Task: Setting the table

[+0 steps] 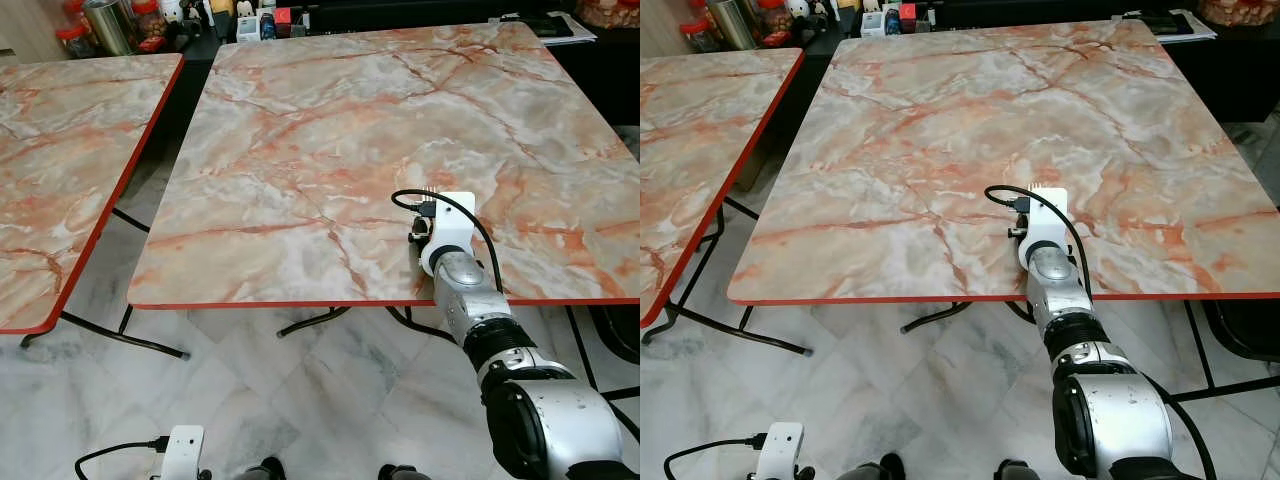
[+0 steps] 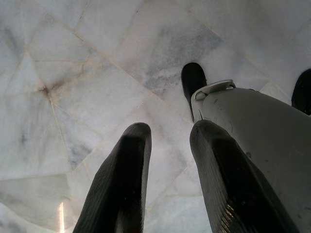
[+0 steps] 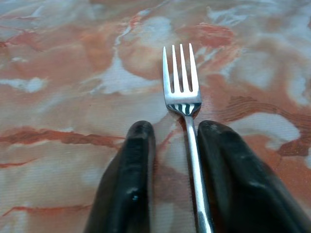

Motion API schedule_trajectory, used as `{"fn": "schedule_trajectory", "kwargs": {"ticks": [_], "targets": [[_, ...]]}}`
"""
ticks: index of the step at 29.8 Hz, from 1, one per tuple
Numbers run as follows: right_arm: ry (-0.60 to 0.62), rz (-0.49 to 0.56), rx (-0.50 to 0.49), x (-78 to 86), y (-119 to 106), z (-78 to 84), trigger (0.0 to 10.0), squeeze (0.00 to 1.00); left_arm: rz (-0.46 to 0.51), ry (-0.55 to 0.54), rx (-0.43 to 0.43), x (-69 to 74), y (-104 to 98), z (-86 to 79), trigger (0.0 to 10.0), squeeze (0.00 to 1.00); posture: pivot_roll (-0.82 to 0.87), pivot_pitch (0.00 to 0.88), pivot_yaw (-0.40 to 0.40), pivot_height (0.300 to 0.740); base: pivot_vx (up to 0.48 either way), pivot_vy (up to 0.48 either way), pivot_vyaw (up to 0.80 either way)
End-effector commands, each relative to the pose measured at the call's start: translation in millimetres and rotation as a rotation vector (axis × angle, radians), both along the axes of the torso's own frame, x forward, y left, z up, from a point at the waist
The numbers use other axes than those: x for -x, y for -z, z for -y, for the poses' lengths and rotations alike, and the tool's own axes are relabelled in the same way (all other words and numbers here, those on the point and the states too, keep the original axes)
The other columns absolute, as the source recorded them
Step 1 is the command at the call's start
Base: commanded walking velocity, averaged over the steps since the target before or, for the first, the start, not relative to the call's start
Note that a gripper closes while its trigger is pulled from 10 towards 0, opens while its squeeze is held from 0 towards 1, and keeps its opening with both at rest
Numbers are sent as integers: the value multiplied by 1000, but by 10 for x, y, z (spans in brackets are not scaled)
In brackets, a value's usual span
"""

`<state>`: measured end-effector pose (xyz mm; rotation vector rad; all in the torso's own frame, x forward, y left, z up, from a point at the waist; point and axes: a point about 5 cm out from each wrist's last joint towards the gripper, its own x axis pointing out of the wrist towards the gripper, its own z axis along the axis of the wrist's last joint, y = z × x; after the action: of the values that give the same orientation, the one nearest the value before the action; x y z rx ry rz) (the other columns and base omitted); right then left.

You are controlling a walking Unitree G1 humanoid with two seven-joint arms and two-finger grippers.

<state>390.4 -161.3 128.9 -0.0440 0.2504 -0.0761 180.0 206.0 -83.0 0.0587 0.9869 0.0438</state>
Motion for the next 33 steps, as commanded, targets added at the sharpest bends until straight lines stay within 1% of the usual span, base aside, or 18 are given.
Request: {"fn": "schedule_trajectory", "kwargs": {"ticks": [1,11,15,21,25,28,29,30,31,32,33], "targets": [[-24,-15,-7,1,21,-63,0,0,-43,12,-9,92,40,-30,10000,0,-35,175,73,740,0,0,0],[-29,-3,4,-12,-16,-56,0,0,-43,10,-1,87,45,7,10000,0,-29,181,69,740,0,0,0],[-30,0,1,-15,-22,-59,0,0,-42,7,-4,85,39,-19,10000,0,-29,181,69,740,0,0,0],[-28,4,-2,-17,-32,-59,0,0,-32,7,-8,34,9,-61,10000,0,-28,183,71,740,0,0,0],[-15,12,-10,-18,-43,-38,0,0,-25,13,-2,45,21,-12,10000,0,-28,186,71,740,0,0,0],[4,44,2,-37,-118,-15,0,0,-21,11,-16,72,33,-1,10000,0,-27,189,69,740,0,0,0],[12,67,12,-46,-161,-5,2039,0,-19,5,-20,74,34,0,10000,0,-26,191,68,740,0,0,0],[18,83,19,-51,-191,1,2039,0,-18,1,-22,75,35,1,10000,0,-26,191,68,740,0,0,0],[28,108,13,-59,-238,10,10000,0,-18,0,-25,79,38,6,10000,0,-23,193,67,740,0,0,0],[51,162,-3,-68,-342,31,10000,0,-18,-1,-29,87,43,18,10000,0,-23,195,68,740,0,0,0],[58,183,-7,-70,-385,40,10000,0,-17,-3,-29,91,45,21,10000,0,-25,195,68,740,0,0,0]]}}
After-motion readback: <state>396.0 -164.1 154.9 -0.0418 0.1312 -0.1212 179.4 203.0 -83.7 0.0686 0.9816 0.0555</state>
